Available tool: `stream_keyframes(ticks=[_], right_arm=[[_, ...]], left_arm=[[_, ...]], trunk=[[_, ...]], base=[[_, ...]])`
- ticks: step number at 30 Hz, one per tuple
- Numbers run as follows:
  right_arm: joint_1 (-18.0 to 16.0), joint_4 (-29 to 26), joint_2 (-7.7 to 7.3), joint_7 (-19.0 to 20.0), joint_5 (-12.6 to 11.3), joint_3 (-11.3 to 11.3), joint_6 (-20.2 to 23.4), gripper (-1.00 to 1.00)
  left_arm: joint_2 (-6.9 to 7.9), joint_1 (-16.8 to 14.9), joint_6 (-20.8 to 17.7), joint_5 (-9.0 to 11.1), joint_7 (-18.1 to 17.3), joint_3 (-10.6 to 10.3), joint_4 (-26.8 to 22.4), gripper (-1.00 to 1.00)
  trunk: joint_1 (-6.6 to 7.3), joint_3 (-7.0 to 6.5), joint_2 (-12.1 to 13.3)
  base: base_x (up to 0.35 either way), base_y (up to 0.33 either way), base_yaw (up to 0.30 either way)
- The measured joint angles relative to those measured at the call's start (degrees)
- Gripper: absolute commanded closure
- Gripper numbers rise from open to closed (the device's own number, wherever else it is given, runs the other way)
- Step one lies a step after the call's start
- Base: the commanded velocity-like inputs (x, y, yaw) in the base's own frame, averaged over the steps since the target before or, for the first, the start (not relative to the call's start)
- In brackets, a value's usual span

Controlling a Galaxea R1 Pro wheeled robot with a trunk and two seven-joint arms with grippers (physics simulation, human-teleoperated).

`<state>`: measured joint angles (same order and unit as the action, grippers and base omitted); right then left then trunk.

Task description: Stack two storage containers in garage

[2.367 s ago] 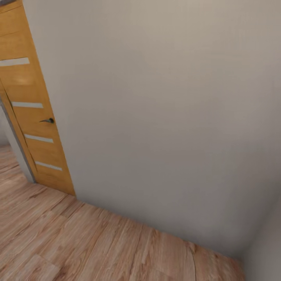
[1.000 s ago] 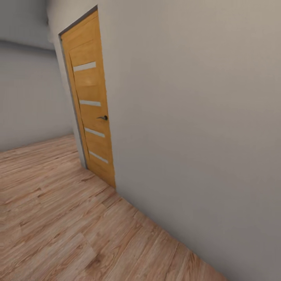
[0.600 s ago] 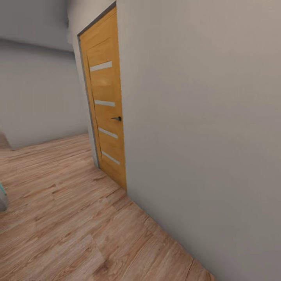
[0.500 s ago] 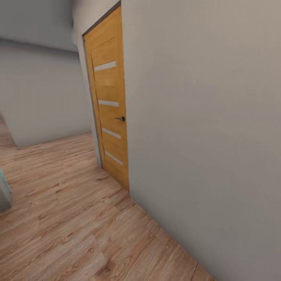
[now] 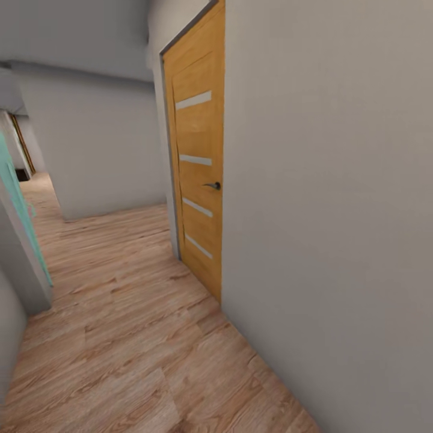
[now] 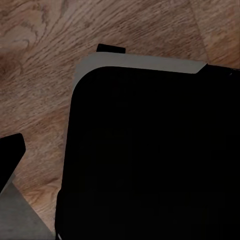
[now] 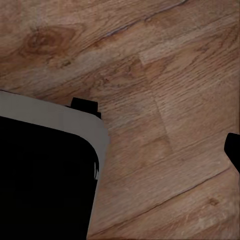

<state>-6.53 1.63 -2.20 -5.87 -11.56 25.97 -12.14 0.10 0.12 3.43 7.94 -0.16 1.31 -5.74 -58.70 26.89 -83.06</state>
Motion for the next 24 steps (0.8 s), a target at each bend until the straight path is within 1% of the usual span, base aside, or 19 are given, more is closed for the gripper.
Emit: stream_keyframes(ticks=[24], right_arm=[[0.0, 0.01, 0.15, 0.0, -0.05, -0.04, 0.0, -1.0]], left_arm=[[0.0, 0.01, -0.01, 0.03, 0.0, 0.0, 0.09, -1.0]], trunk=[[0.0, 0.0, 0.0]], base=[[0.29, 0.0, 0.269]])
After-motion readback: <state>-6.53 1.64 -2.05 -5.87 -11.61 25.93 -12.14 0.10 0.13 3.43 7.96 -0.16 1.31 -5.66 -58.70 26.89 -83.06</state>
